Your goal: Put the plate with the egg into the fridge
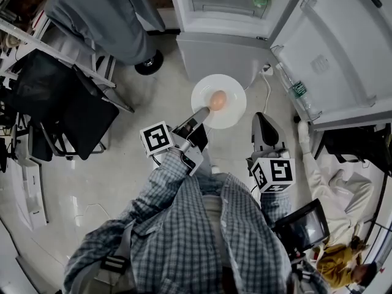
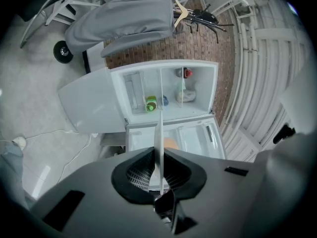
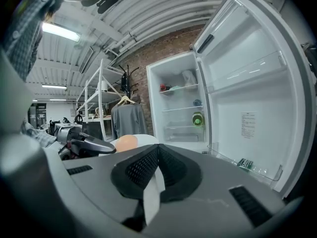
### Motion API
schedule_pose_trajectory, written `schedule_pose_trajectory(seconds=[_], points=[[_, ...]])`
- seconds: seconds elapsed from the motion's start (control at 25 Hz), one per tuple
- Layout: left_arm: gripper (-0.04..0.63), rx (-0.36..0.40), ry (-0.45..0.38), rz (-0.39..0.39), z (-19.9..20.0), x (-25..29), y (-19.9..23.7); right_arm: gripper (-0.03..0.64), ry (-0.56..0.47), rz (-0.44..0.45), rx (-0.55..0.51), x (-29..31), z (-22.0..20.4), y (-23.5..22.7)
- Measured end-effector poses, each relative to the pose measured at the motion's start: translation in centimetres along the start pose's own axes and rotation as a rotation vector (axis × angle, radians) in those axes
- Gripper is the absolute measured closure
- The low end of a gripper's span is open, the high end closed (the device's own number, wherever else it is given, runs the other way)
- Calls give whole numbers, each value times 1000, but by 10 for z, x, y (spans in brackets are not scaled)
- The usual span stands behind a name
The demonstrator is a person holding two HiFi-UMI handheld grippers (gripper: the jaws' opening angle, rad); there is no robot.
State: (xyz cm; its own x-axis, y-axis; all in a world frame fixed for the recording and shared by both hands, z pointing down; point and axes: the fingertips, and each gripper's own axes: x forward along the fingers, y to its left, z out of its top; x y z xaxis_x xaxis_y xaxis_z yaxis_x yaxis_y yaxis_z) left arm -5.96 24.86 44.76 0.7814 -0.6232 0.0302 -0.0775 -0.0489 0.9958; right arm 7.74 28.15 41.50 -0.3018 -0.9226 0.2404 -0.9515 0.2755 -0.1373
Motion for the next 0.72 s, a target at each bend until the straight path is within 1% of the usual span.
schedule_pose_trajectory(seconds=[0.28, 0.48, 0.72], points=[[566, 5, 37, -7, 40, 25, 2, 611, -12, -14, 20, 46, 16, -4], [566, -2, 53, -27, 65, 37, 3, 611, -18, -32, 9, 77, 24, -8], [566, 2, 65, -24, 94, 45, 13, 611, -26, -42, -16, 108, 32, -5]])
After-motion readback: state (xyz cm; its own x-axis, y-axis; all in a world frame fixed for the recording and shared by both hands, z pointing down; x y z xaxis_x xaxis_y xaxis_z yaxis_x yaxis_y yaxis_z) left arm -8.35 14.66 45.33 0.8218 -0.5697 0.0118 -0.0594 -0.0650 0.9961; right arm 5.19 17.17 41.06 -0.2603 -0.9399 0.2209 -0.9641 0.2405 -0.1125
